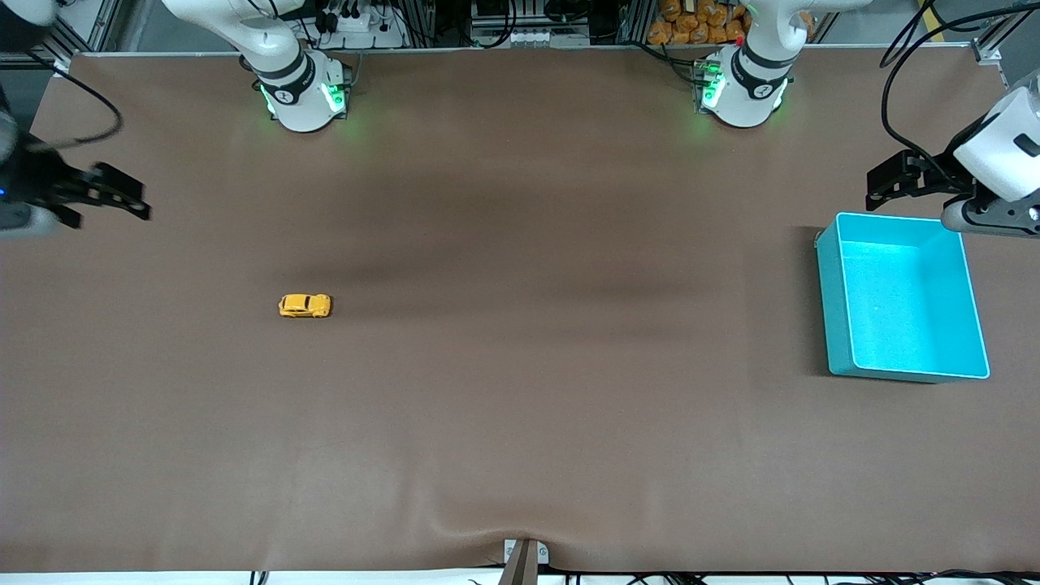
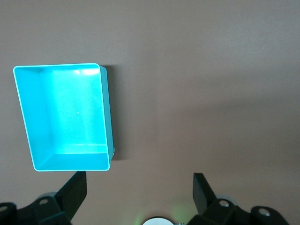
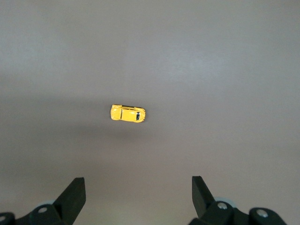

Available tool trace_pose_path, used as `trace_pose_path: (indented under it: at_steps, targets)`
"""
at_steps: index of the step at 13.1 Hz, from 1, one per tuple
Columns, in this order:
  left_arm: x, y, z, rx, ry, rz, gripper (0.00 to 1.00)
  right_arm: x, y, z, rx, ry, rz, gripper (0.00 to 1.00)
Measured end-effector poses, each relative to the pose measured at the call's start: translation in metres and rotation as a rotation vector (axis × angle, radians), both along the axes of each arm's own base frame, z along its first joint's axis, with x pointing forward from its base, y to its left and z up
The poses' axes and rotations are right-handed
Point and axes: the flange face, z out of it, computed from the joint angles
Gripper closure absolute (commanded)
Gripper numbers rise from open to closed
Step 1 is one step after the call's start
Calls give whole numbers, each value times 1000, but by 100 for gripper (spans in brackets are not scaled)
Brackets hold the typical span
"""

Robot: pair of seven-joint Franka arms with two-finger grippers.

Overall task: Wind and store yellow beetle car
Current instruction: 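Move the right gripper over the yellow beetle car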

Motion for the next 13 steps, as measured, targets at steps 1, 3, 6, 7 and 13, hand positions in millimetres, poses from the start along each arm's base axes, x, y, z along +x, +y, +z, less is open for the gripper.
trace_pose_path:
  at_steps: [1,3,6,7,13]
  targets:
    - [0,0,0,0,0,1,0,2,10,-19,-1,5,36,0]
    - [0,1,1,0,-2,2,0,5,30,-56,-1,7,116,0]
    - [-2,1,4,0,-8,3,0,7,44,-109,1,-8,240,0]
    - [-1,1,4,0,-9,3,0,6,45,-128,3,-14,295,0]
    - [2,6,4,-2,-30,13,0,-5,59,-225,19,10,687,0]
